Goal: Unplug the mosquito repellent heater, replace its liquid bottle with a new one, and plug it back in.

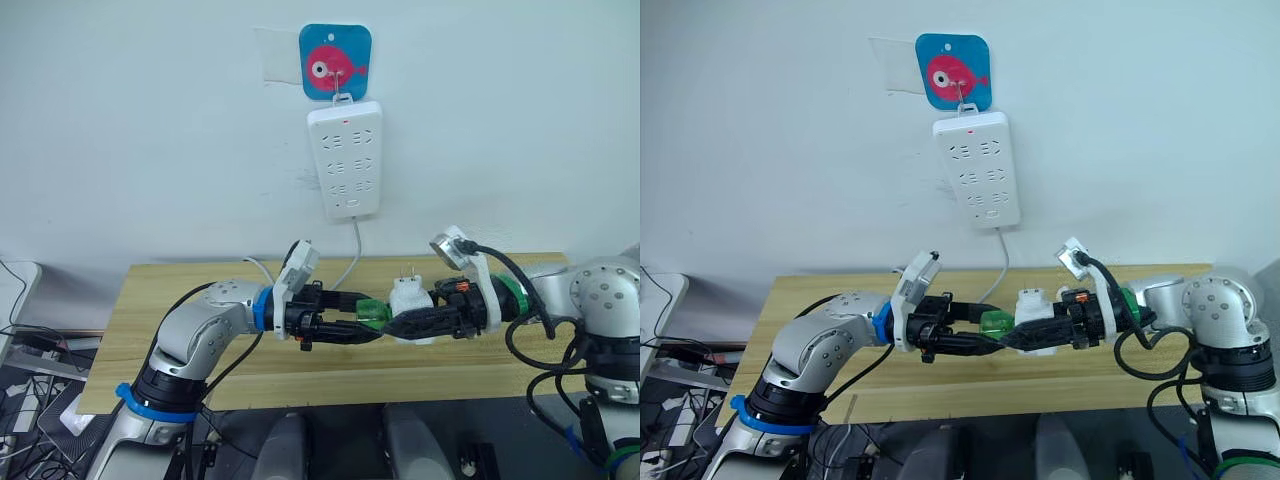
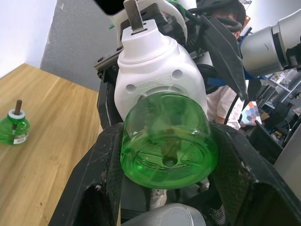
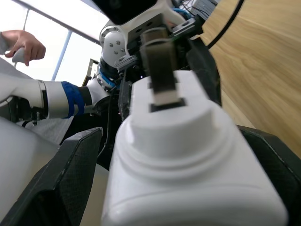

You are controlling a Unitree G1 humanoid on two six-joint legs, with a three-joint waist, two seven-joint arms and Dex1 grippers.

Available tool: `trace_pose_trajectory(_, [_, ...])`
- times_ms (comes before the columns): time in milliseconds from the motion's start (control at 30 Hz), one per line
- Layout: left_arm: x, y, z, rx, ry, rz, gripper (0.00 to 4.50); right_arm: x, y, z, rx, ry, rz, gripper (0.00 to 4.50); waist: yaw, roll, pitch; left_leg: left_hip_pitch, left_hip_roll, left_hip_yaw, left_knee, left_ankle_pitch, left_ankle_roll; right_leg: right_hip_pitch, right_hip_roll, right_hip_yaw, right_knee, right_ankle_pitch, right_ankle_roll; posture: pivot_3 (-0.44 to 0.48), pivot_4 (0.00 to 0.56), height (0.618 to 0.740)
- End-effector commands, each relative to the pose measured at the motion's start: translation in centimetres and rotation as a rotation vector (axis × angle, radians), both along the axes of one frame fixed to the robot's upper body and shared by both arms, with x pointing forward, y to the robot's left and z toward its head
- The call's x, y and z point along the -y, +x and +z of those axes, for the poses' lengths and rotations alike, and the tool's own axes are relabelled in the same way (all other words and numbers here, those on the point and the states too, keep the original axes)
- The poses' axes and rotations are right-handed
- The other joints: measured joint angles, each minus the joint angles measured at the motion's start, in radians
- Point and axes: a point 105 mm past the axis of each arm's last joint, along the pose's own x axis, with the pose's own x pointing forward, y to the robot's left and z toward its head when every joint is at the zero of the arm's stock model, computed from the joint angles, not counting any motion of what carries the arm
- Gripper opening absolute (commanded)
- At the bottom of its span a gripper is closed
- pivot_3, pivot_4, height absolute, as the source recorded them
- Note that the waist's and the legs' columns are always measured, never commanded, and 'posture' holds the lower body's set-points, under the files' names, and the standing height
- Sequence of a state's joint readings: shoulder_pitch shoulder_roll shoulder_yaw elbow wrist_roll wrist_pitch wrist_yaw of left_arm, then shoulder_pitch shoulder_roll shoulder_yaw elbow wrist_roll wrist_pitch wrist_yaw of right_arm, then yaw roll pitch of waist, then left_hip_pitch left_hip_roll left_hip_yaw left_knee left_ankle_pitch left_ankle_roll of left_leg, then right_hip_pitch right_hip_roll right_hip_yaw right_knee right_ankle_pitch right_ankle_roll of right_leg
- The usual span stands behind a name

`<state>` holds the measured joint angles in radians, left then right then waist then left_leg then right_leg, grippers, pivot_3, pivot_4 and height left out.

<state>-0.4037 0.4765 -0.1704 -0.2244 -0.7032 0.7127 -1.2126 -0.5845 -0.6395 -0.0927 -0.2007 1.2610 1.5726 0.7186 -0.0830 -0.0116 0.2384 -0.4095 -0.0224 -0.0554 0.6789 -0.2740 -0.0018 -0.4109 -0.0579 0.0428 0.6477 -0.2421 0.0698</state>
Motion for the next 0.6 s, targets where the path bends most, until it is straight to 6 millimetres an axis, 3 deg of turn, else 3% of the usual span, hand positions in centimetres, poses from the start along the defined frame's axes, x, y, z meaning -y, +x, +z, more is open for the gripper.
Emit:
trace_pose_trajectory(33, [0.1, -0.5, 0.9, 0.031, -0.033, -0.026, 2.25, 0.5, 1.4, 0.7, -0.014, 0.038, -0.071, 4.49, -0.001, 0.0, 0.0, 0.0, 0.0, 0.0, 0.0, 0.0, 0.0, 0.0, 0.0, 0.0, 0.0, 0.0, 0.0, -0.126, 0.236, 0.74])
trace_pose_trajectory(233, [-0.2, -0.7, 1.0, 0.015, -0.033, -0.029, 2.25, 2.6, 3.8, 0.9, -0.15, 0.117, -0.2, 4.49, -0.001, 0.0, 0.0, 0.0, 0.0, 0.001, 0.0, 0.0, 0.0, 0.0, 0.0, 0.001, 0.0, 0.0, 0.0, -0.126, 0.236, 0.74])
trace_pose_trajectory(400, [-0.5, -0.5, 1.0, -0.001, -0.033, -0.015, 2.25, 4.7, 3.9, 1.4, -0.213, 0.146, -0.233, 4.49, 0.0, 0.0, 0.0, 0.0, 0.0, 0.001, 0.0, 0.0, 0.0, 0.0, 0.0, 0.001, -0.001, 0.0, 0.0, -0.124, 0.237, 0.74])
trace_pose_trajectory(600, [-0.6, -0.4, 1.1, -0.01, -0.038, -0.007, 2.25, 6.7, 5.9, -0.5, -0.164, 0.067, -0.444, 4.49, -0.001, 0.0, 0.0, 0.0, 0.001, 0.002, 0.0, 0.0, 0.0, 0.0, 0.001, 0.001, 0.0, 0.0, 0.0, -0.131, 0.235, 0.74])
